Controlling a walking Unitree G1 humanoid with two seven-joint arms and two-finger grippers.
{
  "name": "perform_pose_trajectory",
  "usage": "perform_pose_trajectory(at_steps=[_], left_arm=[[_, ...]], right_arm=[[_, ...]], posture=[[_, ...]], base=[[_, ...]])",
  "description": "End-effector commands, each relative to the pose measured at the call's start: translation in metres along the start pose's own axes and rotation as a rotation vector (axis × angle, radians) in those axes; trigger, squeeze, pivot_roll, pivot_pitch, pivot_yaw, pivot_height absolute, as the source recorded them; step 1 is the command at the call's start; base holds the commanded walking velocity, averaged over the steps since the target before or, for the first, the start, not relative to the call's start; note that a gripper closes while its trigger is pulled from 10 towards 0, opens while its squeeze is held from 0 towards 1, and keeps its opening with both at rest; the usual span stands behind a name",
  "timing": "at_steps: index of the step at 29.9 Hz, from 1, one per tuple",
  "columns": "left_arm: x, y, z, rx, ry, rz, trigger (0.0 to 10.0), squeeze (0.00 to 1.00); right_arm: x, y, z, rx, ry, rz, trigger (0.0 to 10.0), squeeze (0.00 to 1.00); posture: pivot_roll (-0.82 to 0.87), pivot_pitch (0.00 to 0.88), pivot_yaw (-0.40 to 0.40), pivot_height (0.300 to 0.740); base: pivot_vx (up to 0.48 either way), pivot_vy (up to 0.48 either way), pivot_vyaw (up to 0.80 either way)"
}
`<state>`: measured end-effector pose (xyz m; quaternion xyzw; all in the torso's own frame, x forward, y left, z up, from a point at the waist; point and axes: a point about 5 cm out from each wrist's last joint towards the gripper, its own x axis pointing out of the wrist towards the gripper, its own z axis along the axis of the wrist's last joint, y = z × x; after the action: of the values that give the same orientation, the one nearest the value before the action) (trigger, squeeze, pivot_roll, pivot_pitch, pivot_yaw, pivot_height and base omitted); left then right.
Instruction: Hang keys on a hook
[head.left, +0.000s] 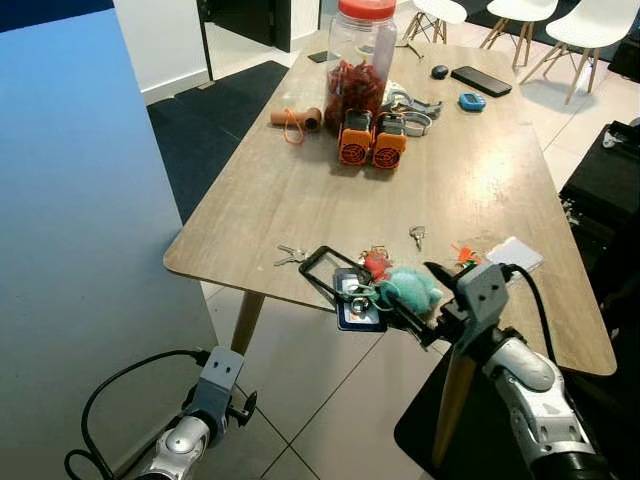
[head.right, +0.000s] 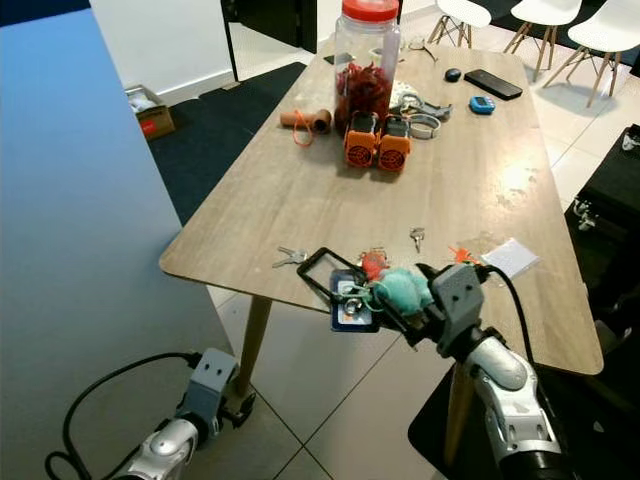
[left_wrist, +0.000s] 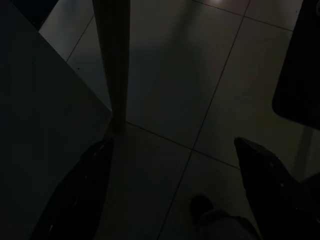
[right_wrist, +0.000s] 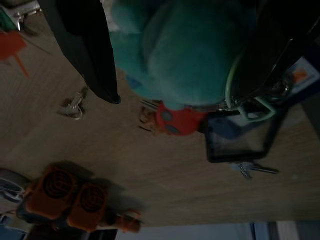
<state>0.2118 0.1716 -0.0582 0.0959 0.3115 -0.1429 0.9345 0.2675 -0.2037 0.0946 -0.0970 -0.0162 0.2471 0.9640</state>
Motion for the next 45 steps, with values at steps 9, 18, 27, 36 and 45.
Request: perform_pose_trajectory(at_steps=[9, 18, 27, 36, 45], left_arm=[[0.0, 0.002, 0.001, 0.024, 0.001, -0.006, 10.0, 0.0], [0.001, 0.001, 0.002, 0.03, -0.007, -0.012, 10.0, 0.0], [0.0, -0.001, 0.001, 0.038, -0.004, -0.018, 10.0, 0.0], [0.001, -0.001, 0.002, 0.036, -0.001, -0.018, 10.0, 0.0], [0.001, -0.001, 0.002, 0.03, -0.001, -0.014, 10.0, 0.0]], right_arm=[[-0.013, -0.033, -0.006, 0.043, 0.024, -0.218, 10.0, 0.0], [-0.025, -0.056, -0.01, 0.07, 0.042, -0.355, 10.0, 0.0], [-0.031, -0.07, -0.007, 0.082, 0.021, -0.437, 10.0, 0.0], [-0.017, -0.051, -0.005, 0.15, 0.042, -0.195, 10.0, 0.0], [-0.001, -0.018, 0.007, 0.224, -0.03, 0.043, 10.0, 0.0]], posture=[[0.07, 0.049, -0.019, 0.74], [0.07, 0.043, -0.019, 0.74], [0.06, 0.033, -0.021, 0.74], [0.06, 0.041, -0.019, 0.74], [0.07, 0.045, -0.024, 0.74]], base=[[0.0, 0.0, 0.0], [0.0, 0.0, 0.0], [0.0, 0.0, 0.0], [0.0, 0.0, 0.0], [0.0, 0.0, 0.0]])
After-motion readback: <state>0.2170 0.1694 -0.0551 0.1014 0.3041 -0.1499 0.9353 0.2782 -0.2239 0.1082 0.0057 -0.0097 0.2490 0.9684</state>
